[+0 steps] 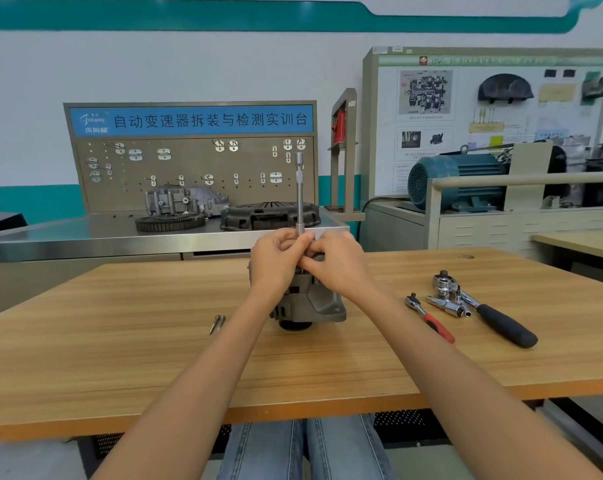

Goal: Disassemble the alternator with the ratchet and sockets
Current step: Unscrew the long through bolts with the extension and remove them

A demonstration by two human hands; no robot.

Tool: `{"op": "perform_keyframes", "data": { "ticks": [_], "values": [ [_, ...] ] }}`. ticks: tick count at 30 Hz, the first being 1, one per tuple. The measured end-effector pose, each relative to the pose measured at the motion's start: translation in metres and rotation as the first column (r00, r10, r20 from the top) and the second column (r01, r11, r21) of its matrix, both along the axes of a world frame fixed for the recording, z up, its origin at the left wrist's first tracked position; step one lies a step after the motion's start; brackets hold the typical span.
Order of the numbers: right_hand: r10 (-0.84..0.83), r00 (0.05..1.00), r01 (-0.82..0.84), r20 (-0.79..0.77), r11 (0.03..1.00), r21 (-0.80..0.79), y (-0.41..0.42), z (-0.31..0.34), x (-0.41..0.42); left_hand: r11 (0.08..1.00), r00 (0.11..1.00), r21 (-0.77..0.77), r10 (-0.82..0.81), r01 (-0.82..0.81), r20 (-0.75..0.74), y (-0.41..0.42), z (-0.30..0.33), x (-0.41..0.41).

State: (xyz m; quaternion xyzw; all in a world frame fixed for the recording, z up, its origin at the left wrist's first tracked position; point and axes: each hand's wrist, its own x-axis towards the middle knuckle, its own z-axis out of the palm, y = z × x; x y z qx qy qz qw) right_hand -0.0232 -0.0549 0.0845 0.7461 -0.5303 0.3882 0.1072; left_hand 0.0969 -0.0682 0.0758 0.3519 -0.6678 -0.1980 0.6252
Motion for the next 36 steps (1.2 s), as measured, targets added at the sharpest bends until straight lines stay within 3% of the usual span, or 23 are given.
{"op": "perform_keyframes", "data": {
  "ticks": [6,14,23,32,36],
  "values": [
    [0.001,0.999,0.003,-0.040,0.995,0.095,-0.001,0.006,-0.001,0.997,0.999,-0.078,0.017,-0.021,-0.044,0.004,-0.002,-0.007],
    [0.034,0.992,-0.017,-0.123,0.990,0.143,-0.004,0.012,-0.004,0.971,0.971,0.042,-0.236,0.235,0.038,0.002,0.004,0.015],
    [0.074,0.990,-0.055,-0.116,0.986,0.157,-0.004,0.013,-0.007,0.990,0.990,0.021,-0.142,0.142,0.006,-0.002,0.001,0.011],
    [0.040,0.987,-0.054,0.158,0.995,0.089,-0.004,0.005,0.001,0.999,0.998,0.010,-0.048,0.049,-0.042,0.000,0.000,0.008],
    [0.070,0.974,-0.101,0.214,0.985,0.138,0.000,0.008,-0.001,1.000,0.999,0.020,-0.021,0.022,-0.028,0.002,0.001,0.006]
  ]
}}
